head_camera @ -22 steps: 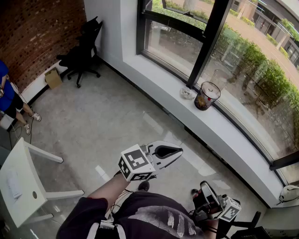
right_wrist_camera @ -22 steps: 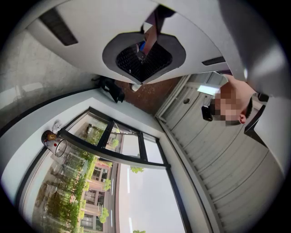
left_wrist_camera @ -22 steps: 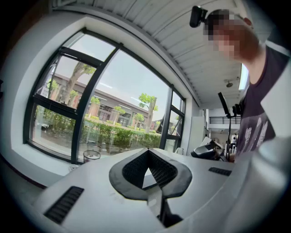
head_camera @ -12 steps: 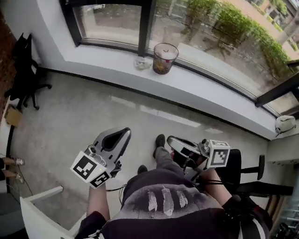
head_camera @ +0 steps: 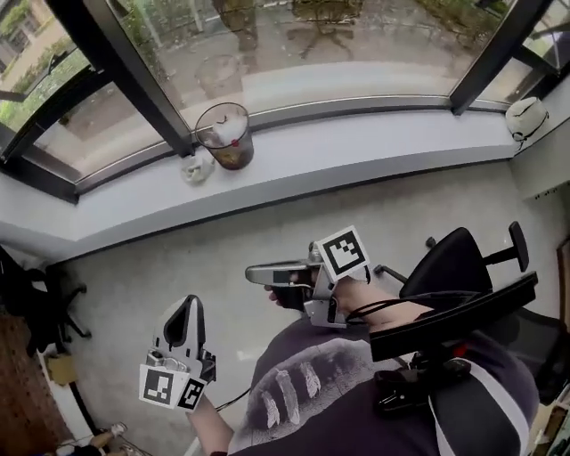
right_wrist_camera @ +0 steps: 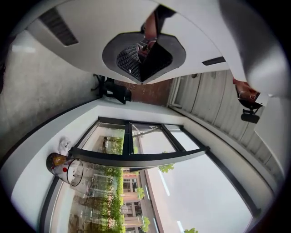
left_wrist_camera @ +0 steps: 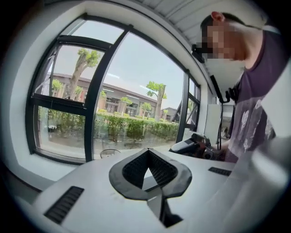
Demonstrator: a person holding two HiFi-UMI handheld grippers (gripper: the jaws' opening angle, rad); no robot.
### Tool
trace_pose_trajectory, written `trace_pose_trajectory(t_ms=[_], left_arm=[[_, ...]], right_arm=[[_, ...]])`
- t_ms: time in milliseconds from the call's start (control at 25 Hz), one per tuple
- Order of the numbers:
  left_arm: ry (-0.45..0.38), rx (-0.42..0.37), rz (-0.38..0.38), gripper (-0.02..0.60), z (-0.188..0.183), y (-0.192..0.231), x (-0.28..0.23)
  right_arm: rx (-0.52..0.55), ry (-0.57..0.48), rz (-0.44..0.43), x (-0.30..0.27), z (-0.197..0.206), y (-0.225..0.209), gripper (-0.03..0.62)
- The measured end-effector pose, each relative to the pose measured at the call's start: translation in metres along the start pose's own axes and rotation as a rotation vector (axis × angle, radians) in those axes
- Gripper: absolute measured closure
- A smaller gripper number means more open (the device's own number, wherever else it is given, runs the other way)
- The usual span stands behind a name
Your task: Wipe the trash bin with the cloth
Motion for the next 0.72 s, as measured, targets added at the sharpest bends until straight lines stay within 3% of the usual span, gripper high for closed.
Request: trace_pose_trajectory(t_ms=[160, 240, 480, 720], left_arm=[[0.084, -0.129, -0.052, 0.586, -0.014, 0.022, -0.044], [0.114, -0.132, -0.038, 0.586, -0.016, 0.042, -0.055], [0.199, -0.189, 0.020, 0.586, -0.026, 0.107, -0.108], [0.167, -0.187, 0.135, 0.586, -0.050, 0.192, -0.153]], right_arm=[[0.000, 0.028, -0.008, -0.012, -0.051, -0.017, 0.594], [0.022, 0.033, -0.032, -0.025, -0.067, -0.020, 0.594], [0.013, -0.011, 0.059, -0.046, -0.118, -0.048, 0.594], [0.058, -0.089, 0.146, -0.104, -0.165, -0.058, 0.594]])
Point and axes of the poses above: the fingertips, and each gripper's own axes: x backward along the fingers, y to its left, z out of its underside, the point moved 10 cm from there along x, backward along the fingers, and after that the axes turned 5 degrees about x, right-handed, at the moved point
